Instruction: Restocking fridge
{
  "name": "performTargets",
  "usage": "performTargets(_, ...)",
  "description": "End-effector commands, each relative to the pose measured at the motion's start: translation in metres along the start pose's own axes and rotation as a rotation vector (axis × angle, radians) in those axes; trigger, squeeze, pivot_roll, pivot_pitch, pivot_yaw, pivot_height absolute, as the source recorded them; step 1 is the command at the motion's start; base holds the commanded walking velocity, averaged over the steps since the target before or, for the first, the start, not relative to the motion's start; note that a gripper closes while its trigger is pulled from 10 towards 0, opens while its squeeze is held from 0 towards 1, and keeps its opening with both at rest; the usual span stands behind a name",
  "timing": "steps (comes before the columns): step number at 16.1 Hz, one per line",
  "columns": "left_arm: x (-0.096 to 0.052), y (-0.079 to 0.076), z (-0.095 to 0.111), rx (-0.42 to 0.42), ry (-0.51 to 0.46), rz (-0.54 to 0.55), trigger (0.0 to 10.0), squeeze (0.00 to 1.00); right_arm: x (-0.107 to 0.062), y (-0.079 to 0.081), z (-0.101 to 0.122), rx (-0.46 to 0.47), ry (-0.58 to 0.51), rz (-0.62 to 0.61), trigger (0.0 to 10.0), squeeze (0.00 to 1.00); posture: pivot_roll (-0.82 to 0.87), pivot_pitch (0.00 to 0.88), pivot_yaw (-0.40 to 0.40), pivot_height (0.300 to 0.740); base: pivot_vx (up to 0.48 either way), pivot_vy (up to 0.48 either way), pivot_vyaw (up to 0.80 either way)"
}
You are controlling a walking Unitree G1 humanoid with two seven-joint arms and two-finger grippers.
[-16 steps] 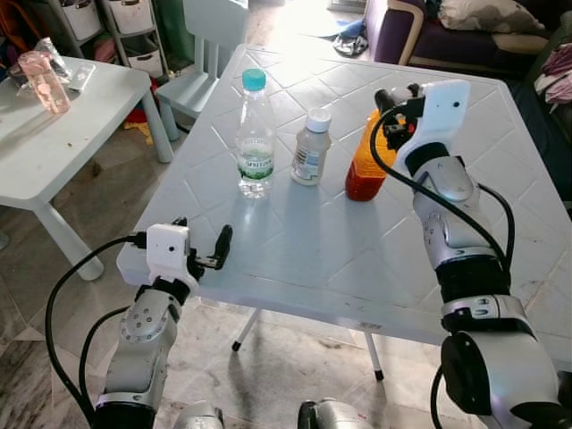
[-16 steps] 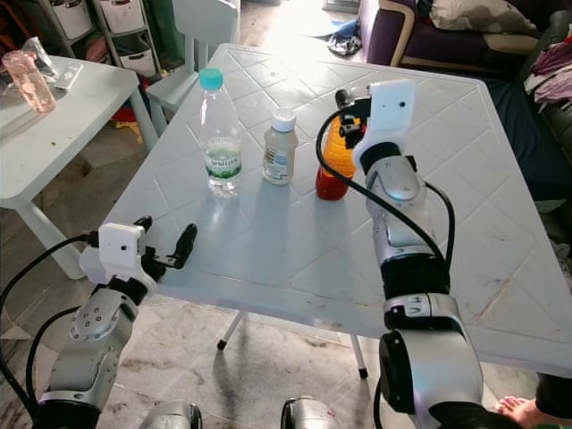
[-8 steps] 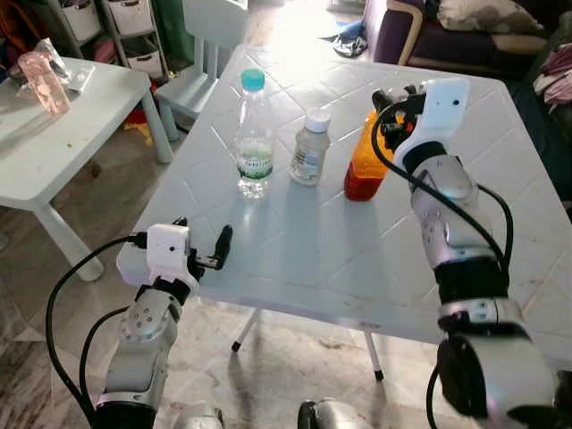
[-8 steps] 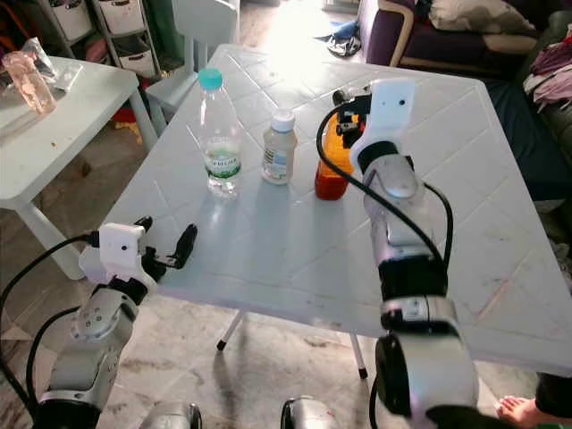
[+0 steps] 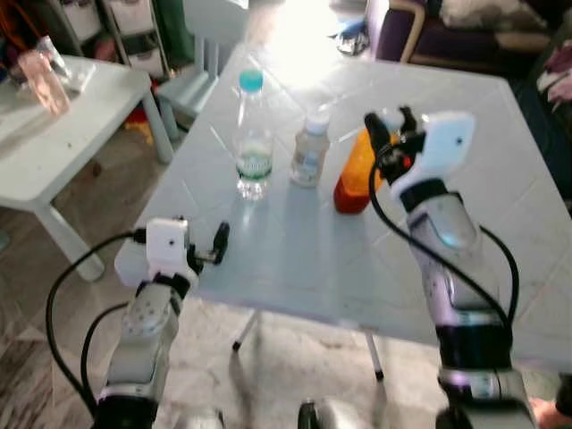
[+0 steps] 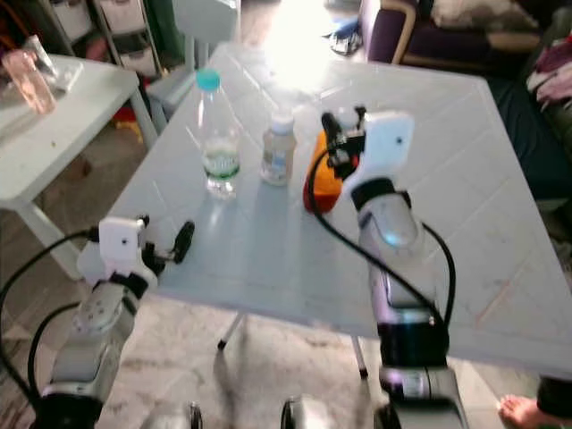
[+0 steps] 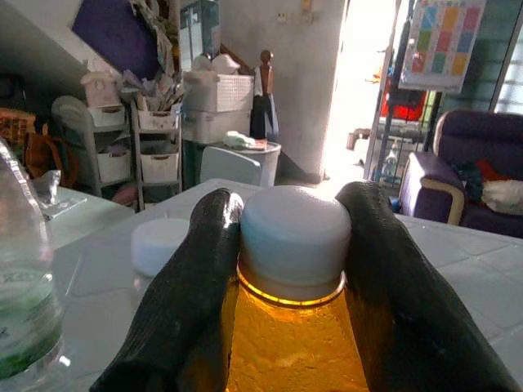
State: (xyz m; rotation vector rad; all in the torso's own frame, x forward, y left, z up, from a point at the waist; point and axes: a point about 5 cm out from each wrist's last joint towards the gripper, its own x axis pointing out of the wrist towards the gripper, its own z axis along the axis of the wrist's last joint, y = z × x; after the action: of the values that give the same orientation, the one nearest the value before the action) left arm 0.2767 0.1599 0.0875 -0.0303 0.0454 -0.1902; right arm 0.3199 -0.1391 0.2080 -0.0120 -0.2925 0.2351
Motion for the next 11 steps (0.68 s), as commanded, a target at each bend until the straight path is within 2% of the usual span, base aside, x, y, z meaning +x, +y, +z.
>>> performTargets(1, -0.002, 0.0, -0.01, -0.004, 0.058, -0.001, 10.0, 0.0, -0.006, 0.008, -0.011, -0.002, 0.052, 0.022, 3.4, 0.0, 0.06, 0.083, -0.036, 0.74, 0.0, 0.0, 0.0)
performTargets(2, -0.002, 0.0, -0.011, -0.006, 0.062, 0.002, 10.0, 0.0, -0.009, 0.012, -0.011, 0.009, 0.049, 0.023, 10.0, 0.0, 0.06, 0.076, -0.039, 0.74, 0.0, 0.0, 0.0)
performTargets(4, -0.003, 0.001, -0.013, -0.013, 0.072, 0.013, 10.0, 0.0, -0.021, 0.019, -0.019, 0.012, 0.049, 0.027, 10.0, 0.0, 0.07, 0.063, -0.056, 0.74, 0.0, 0.0, 0.0)
performTargets(6, -0.004, 0.0, -0.014, -0.012, 0.075, 0.017, 10.0, 0.0, -0.032, 0.018, -0.03, 0.026, 0.074, 0.017, 10.0, 0.0, 0.07, 0.059, -0.059, 0.74, 0.0, 0.0, 0.24)
performTargets(11, -0.005, 0.001, -0.015, -0.014, 0.077, 0.024, 10.0, 0.0, -0.039, 0.024, -0.039, 0.033, 0.088, 0.04, 10.0, 0.0, 0.08, 0.051, -0.062, 0.74, 0.0, 0.0, 0.8)
